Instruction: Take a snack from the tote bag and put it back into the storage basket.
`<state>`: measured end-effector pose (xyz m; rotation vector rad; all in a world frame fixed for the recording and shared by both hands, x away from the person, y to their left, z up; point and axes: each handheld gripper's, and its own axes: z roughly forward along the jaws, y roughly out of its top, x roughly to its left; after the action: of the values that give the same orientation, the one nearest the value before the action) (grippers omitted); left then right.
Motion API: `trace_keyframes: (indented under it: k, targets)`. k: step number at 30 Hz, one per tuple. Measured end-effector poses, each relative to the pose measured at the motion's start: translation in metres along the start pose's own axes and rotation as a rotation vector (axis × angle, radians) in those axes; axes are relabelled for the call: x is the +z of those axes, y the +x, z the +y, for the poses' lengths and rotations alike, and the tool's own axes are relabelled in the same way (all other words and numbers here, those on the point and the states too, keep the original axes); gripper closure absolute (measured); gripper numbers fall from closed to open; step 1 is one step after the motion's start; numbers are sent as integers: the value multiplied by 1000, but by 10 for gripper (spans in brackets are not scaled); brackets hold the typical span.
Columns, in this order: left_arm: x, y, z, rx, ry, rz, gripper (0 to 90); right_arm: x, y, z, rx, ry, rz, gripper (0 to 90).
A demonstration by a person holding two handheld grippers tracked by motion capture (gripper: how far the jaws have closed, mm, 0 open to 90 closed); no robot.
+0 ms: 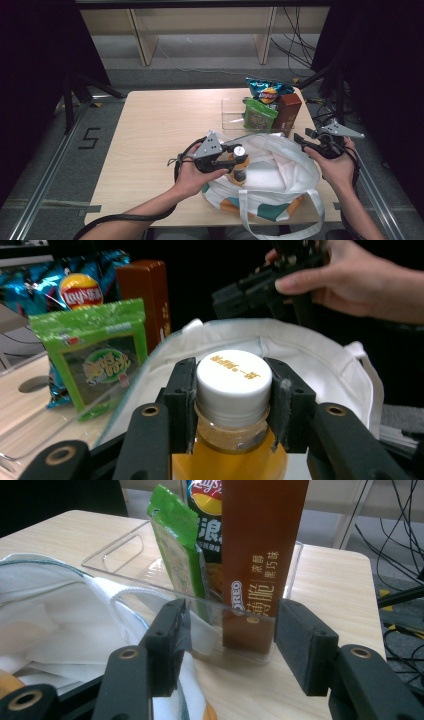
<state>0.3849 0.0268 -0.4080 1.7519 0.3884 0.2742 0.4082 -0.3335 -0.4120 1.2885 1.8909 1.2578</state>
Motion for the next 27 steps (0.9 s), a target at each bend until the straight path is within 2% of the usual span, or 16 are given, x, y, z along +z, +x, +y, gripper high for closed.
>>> trace_keyframes:
  k: [10, 13, 27]
  targets:
    - [-11, 4, 17, -14, -44, 2, 587, 0, 0, -1, -1, 6, -4, 478]
    - [-14, 5, 21, -13, -56, 3, 587, 1, -1, -1, -19, 0, -5, 478]
    - [-22, 8, 32, -22, -76, 7, 588, 0, 0, -1, -4, 5, -3, 478]
